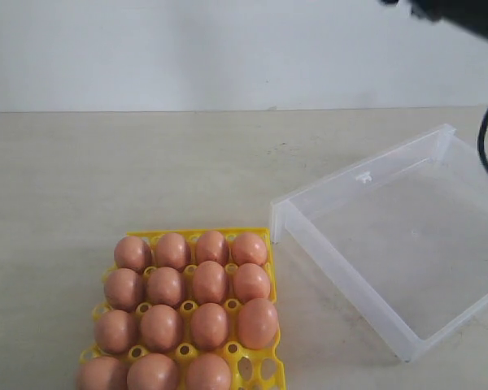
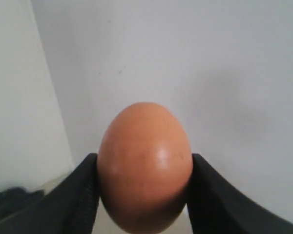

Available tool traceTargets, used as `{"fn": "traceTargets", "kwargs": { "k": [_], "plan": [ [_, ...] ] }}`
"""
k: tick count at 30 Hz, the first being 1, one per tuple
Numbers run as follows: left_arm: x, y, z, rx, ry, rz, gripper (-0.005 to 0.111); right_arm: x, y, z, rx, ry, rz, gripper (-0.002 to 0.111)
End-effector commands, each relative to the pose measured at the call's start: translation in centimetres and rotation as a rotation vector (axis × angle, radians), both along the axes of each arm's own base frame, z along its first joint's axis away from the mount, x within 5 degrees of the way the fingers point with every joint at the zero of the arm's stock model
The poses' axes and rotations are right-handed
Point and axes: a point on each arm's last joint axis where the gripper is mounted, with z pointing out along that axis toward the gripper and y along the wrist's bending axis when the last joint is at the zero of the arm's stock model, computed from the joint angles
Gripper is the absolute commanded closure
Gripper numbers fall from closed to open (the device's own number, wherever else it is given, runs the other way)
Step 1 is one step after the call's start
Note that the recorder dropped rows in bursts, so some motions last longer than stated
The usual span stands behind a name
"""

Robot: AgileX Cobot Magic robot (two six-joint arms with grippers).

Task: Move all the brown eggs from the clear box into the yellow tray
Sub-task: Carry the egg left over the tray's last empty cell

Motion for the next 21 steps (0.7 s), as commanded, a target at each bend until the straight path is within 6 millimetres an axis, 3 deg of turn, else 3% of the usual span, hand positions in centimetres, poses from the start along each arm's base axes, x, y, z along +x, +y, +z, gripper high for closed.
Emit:
{"fn": "traceTargets", "kwargs": {
  "k": [1, 4, 7, 10, 14, 21],
  "plan": [
    [0.0, 0.0, 0.1, 0.003, -0.008, 0.001, 0.103, -4.8, 3.6, -5.5, -0.038, 0.171, 0.097, 0.109],
    [0.0, 0.0, 0.1, 0.003, -0.008, 0.001, 0.103, -7.9, 5.5, -9.7, -0.063, 0.314, 0.160, 0.109],
    [0.0, 0.0, 0.1, 0.003, -0.008, 0.001, 0.103, -10.1, 6.8, -12.4, -0.121, 0.408, 0.213, 0.109],
    [0.0, 0.0, 0.1, 0.003, -0.008, 0.001, 0.103, -11.9, 8.3, -13.9, -0.188, 0.472, 0.304, 0.109],
    [0.0, 0.0, 0.1, 0.003, -0.008, 0.001, 0.103, -13.1, 10.0, -15.1, -0.196, 0.539, 0.358, 0.109],
    [0.0, 0.0, 0.1, 0.003, -0.008, 0.001, 0.103, -13.1, 11.3, -17.9, -0.225, 0.613, 0.347, 0.109]
  ]
}}
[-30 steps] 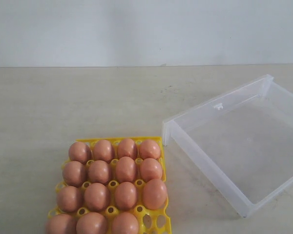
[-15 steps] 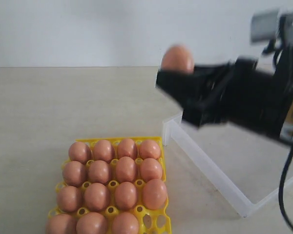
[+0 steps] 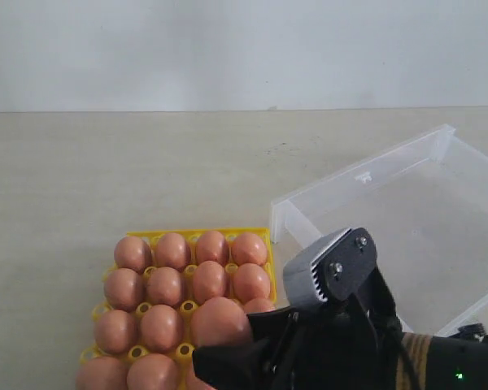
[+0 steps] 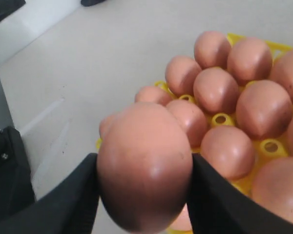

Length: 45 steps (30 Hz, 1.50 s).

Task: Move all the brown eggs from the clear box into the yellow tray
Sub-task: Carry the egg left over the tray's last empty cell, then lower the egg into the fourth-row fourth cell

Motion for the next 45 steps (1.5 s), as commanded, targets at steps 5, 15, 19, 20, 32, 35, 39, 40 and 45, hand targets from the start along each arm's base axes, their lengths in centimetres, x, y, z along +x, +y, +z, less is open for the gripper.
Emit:
{"fn": "traceTargets", "kwargs": {
  "k": [5, 15, 19, 20, 32, 35, 39, 40, 45],
  "plan": [
    [0.0, 0.0, 0.1, 0.003, -0.008, 0.001, 0.103, 1.1, 0.8, -2.0, 0.075, 0.001, -0.078, 0.109],
    [0.0, 0.0, 0.1, 0.003, -0.008, 0.001, 0.103, 0.8, 0.2, -3.6, -0.090, 0.076, -0.077, 0.109],
    [0.0, 0.0, 0.1, 0.003, -0.008, 0.001, 0.103, 0.9, 0.0, -3.9, -0.129, 0.069, -0.084, 0.109],
    [0.0, 0.0, 0.1, 0.003, -0.008, 0.001, 0.103, 0.9, 0.0, -3.9, -0.131, 0.073, -0.089, 0.109],
    [0.0, 0.0, 0.1, 0.003, -0.008, 0.001, 0.103, 1.0, 0.1, -3.7, -0.138, 0.013, -0.068, 0.109],
    [0.0, 0.0, 0.1, 0.003, -0.008, 0.001, 0.103, 1.3, -0.1, -3.6, -0.136, -0.001, -0.100, 0.109],
    [0.0, 0.0, 0.1, 0.003, -0.008, 0.001, 0.103, 1.3, -1.1, -3.7, -0.125, -0.038, -0.175, 0.109],
    [0.0, 0.0, 0.1, 0.003, -0.008, 0.001, 0.103, 1.2, -1.5, -3.8, -0.117, -0.038, -0.207, 0.109],
    [0.0, 0.0, 0.1, 0.003, -0.008, 0.001, 0.103, 0.6, -2.6, -4.2, -0.125, -0.051, -0.230, 0.109]
  ]
}}
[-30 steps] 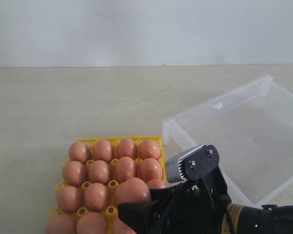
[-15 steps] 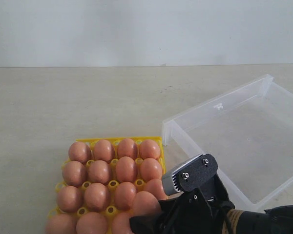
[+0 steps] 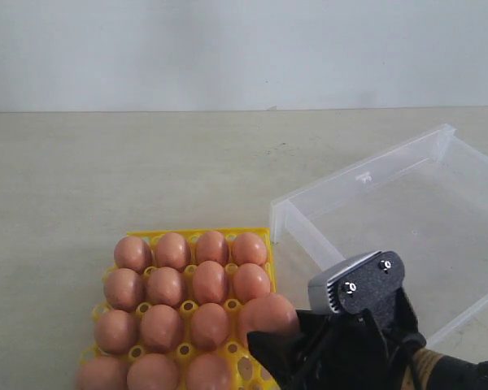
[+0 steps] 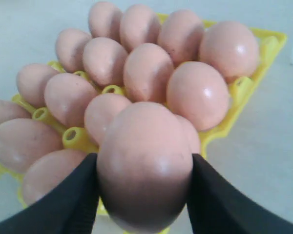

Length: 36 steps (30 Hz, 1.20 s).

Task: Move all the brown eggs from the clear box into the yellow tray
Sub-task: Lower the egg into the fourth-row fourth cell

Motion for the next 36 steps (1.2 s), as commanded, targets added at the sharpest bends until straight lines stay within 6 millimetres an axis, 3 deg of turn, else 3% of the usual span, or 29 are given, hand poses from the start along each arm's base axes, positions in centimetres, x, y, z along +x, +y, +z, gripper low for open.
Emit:
{"fn": "traceTargets", "kwargs": {
  "k": [1, 25, 36],
  "plan": [
    [0.0, 0.0, 0.1, 0.003, -0.008, 0.001, 0.103, -0.4, -0.5, -0.1, -0.006, -0.030, 0.010, 0.109],
    [0.0, 0.0, 0.1, 0.003, -0.008, 0.001, 0.103, -1.6, 0.3, -0.5, -0.085, -0.047, 0.230, 0.109],
    [0.0, 0.0, 0.1, 0.003, -0.008, 0.001, 0.103, -1.3, 0.6, -0.4, -0.108, -0.045, 0.237, 0.109]
  ]
}}
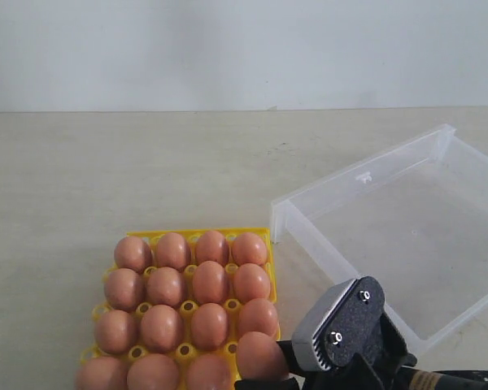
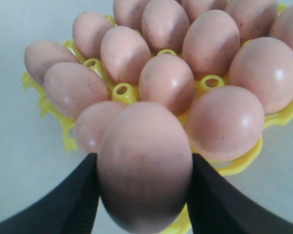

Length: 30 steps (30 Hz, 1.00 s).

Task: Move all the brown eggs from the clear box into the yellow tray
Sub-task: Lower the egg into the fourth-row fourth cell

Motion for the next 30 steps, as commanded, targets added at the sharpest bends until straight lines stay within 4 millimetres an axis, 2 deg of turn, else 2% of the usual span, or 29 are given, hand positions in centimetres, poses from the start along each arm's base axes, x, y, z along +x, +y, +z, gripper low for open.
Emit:
{"fn": "traceTargets", "kwargs": {
  "k": [1, 7, 18, 20, 24, 26, 30],
  "plan": [
    [0.0, 0.0, 0.1, 0.003, -0.008, 0.001, 0.103, 0.3, 0.4, 0.0, -0.039, 0.005, 0.017, 0.109],
    [0.0, 0.0, 0.1, 0.003, -0.008, 0.001, 0.103, 1.3, 1.4, 0.1, -0.112, 0.052, 0.013, 0.109],
    [0.0, 0.0, 0.1, 0.003, -0.008, 0.001, 0.103, 1.3, 1.3, 0.0, -0.126, 0.067, 0.010, 0.108],
    [0.0, 0.0, 0.1, 0.003, -0.008, 0.001, 0.103, 1.3, 1.3, 0.0, -0.126, 0.067, 0.010, 0.098],
    [0.0, 0.0, 0.1, 0.003, -0.008, 0.001, 0.103, 1.3, 1.3, 0.0, -0.126, 0.067, 0.010, 0.068],
    [0.0, 0.0, 0.1, 0.003, -0.008, 0.001, 0.103, 1.3, 1.3, 0.0, -0.131, 0.070, 0.010, 0.062],
    [0.0, 0.0, 0.1, 0.003, -0.008, 0.001, 0.103, 1.2, 1.3, -0.1, -0.137, 0.075, 0.010, 0.062]
  ]
}}
